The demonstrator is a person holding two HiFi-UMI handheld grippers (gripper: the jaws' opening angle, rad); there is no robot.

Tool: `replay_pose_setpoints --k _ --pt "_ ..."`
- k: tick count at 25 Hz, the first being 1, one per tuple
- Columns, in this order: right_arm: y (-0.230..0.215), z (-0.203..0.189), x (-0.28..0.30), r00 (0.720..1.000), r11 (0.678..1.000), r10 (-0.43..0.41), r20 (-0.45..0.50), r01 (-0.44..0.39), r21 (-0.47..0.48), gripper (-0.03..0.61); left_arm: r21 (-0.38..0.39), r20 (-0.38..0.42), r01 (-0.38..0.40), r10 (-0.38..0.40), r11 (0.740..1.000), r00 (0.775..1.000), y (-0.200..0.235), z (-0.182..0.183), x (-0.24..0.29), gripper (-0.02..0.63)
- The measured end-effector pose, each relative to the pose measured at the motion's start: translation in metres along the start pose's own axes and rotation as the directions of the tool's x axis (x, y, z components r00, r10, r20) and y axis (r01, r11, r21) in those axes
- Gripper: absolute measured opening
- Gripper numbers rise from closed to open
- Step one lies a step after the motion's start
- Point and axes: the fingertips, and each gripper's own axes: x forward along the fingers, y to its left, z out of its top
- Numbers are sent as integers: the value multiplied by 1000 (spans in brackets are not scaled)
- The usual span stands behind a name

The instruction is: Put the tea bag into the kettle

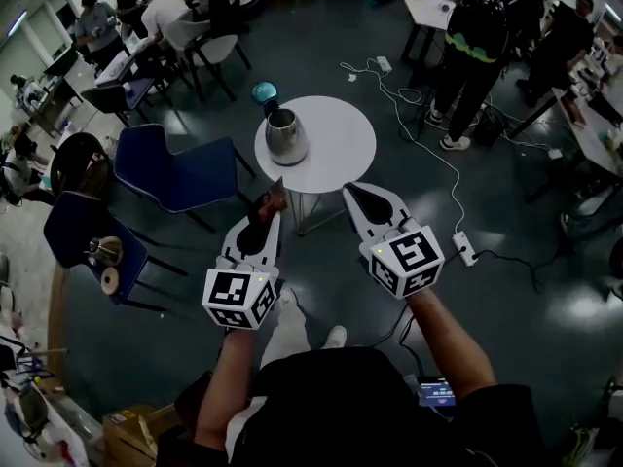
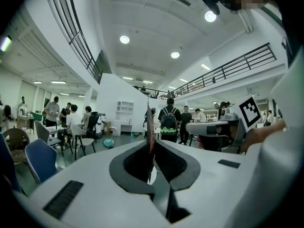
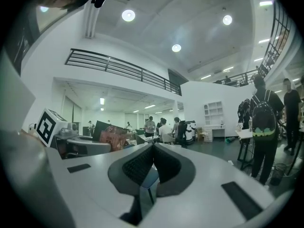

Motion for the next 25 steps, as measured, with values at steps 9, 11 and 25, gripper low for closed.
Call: replay_pose_setpoints --k 9,11,25 --pt "-19 7 41 1000 1000 -15 7 15 -2 18 5 6 13 -13 1000 1000 33 7 34 40" --pt "-24 8 50 1000 1000 -24 12 24 0 18 9 10 20 -20 1000 1000 40 9 42 40" --pt "-55 18 143 997 997 -74 3 74 18 18 11 -11 56 -56 998 998 121 22 105 40"
